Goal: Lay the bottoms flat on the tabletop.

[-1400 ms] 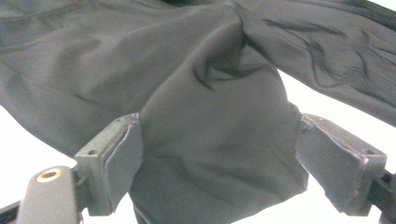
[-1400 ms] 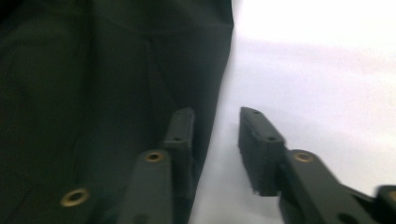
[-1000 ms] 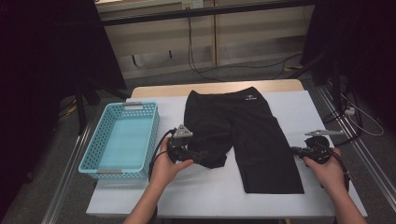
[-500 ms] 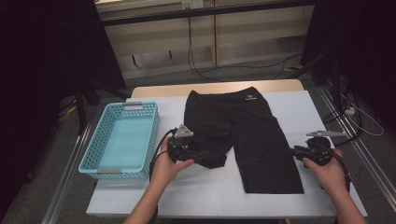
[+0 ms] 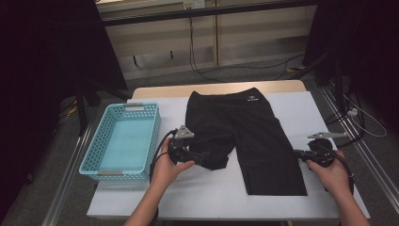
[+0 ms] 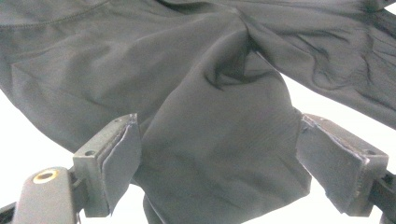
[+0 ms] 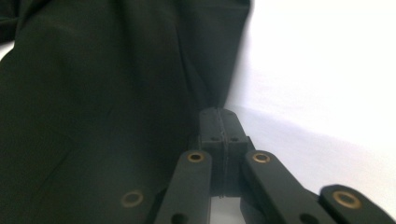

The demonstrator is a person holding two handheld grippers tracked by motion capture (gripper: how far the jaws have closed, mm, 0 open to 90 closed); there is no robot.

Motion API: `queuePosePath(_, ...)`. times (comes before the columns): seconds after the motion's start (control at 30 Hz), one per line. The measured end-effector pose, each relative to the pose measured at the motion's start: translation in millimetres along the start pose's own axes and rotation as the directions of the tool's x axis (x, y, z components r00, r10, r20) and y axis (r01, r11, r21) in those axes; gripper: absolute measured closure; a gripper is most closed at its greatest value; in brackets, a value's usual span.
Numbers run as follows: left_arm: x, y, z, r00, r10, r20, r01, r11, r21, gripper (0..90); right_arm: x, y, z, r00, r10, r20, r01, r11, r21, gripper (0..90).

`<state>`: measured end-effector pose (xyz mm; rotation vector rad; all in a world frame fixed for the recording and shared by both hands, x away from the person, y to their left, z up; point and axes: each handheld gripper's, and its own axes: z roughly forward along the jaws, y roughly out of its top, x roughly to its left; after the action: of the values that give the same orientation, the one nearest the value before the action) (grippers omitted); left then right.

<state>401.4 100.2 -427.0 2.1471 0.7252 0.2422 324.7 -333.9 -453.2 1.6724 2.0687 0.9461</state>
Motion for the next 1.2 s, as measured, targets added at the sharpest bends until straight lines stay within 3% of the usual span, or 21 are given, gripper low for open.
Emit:
queuePosePath(0.23,0.6,0.0,-0.1,1.0,-0.006,-0.001,0.006,1.0,0.001,15.0,-9.7,-7.6,-9.3,0.999,0.045,-0.006,-0.045,0.999,0.005,90.0)
queuePosePath(0.63,-0.5,0.1,0.8,1.0,0.0,0.005,-0.001,1.0,0.004,15.0,-9.6,-12.3,-15.9,0.9992,0.033,0.023,-0.033,0.999,0.021,90.0)
queuePosePath(1.2,-3.2,0.3,1.2,0.9999,-0.001,0.012,0.001,1.0,0.008,14.9,-23.4,-26.7,-35.0,0.9983,0.039,0.044,-0.04,0.999,0.032,90.0)
